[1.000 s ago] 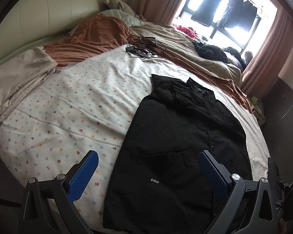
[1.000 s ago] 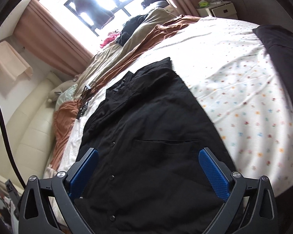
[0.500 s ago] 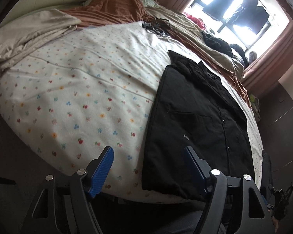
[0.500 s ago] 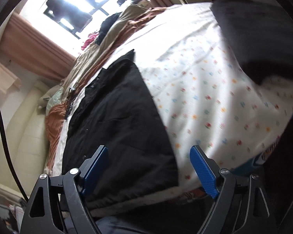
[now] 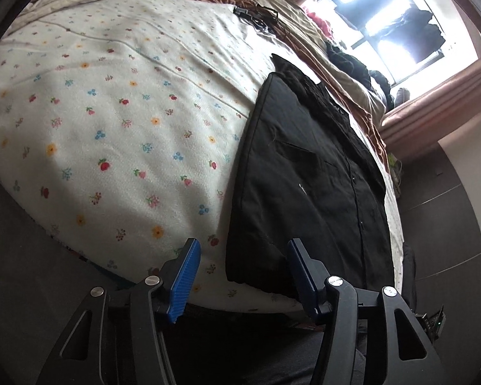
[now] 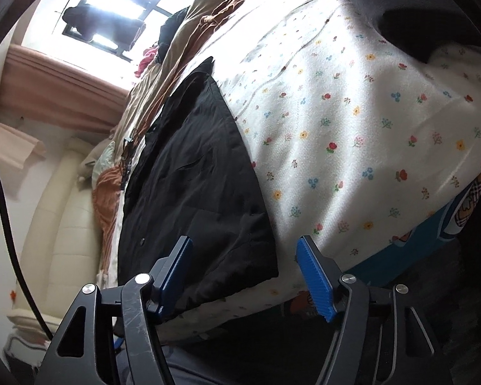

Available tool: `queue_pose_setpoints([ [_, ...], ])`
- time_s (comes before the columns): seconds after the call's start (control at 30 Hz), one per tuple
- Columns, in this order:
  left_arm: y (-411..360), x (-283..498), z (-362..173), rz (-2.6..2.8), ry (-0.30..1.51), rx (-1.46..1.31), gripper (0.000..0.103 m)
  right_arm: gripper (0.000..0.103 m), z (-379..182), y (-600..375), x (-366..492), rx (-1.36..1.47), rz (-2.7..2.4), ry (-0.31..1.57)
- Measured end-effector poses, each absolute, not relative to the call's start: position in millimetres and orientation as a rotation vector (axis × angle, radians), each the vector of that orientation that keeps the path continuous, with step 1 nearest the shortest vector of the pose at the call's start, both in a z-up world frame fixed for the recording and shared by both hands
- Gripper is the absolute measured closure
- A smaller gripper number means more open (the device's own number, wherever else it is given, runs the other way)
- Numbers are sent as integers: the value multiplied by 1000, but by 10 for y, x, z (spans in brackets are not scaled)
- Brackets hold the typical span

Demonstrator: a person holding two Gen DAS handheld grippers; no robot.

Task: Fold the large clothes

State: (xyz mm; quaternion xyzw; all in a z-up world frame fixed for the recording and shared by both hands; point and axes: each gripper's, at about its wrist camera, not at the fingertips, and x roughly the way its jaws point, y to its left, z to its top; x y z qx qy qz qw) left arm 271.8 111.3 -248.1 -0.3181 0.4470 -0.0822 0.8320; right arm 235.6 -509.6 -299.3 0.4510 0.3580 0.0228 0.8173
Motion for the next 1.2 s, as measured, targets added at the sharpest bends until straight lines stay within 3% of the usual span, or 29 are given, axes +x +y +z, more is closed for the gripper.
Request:
queue_pose_setpoints([
  [0.43, 1075, 2875, -2581, -293, 976, -844, 45, 44, -3143, -4894, 2575, 1066, 173, 748],
  [0.5, 1064, 2879, -2610, -310, 980, -869, 45, 58, -3167, -4913, 2589, 1087, 162, 741],
  [0.57, 1071, 2926, -2626, -312, 992, -878, 47, 87, -3236, -4963, 2579, 1130, 119, 737],
  [0.63, 1092, 2973, -2627, -280, 1011, -872, 69, 90, -3274, -5014, 2543, 1180, 123, 707],
  [0.67, 1112, 2979, -2636, -253, 1022, -876, 81, 92, -3235, -5010, 2520, 1179, 129, 683],
  [0.77, 1185, 2899, -2588, -242, 984, -910, 88, 94, -3019, -4971, 2453, 1134, 150, 633],
  [1.2, 1359, 2199, -1498, -327, 738, -919, 92, 95, -1944, -4762, 1850, 1053, 246, 468],
])
